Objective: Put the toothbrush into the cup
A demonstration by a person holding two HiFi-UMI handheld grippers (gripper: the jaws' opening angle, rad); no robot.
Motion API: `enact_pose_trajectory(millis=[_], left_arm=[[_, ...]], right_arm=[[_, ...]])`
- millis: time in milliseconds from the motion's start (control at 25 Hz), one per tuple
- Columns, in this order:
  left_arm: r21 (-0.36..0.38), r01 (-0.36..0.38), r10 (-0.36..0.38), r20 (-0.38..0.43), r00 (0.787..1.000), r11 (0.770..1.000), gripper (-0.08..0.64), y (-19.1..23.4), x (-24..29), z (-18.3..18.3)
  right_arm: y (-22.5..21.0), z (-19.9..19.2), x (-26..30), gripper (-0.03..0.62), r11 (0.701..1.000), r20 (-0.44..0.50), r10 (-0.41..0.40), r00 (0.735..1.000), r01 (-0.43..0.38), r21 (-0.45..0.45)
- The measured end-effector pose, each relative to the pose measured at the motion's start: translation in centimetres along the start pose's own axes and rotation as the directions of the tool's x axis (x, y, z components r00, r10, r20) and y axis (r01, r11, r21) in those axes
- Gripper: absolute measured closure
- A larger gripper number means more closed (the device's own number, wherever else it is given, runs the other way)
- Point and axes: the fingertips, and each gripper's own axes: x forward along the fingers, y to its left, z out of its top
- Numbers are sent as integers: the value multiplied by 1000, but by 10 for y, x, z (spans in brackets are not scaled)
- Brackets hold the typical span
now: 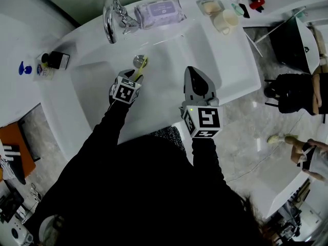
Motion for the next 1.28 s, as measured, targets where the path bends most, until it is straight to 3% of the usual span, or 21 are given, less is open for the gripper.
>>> enact_pose_trajectory(millis=[240, 720, 1280], left_arm=[[38, 5, -2, -82, 997, 999, 405, -8, 9, -11], [22, -55, 58, -171, 984, 998, 414, -7, 13, -12], [-49, -63, 53, -186, 981, 997, 508, -5, 15, -12]], right_arm=[[5, -2, 4, 586, 1000, -9, 20, 1000, -20, 3], [10, -2, 3, 586, 1000, -19, 26, 999, -26, -9], [21, 1, -7, 586, 999, -13, 43, 999, -43, -27]])
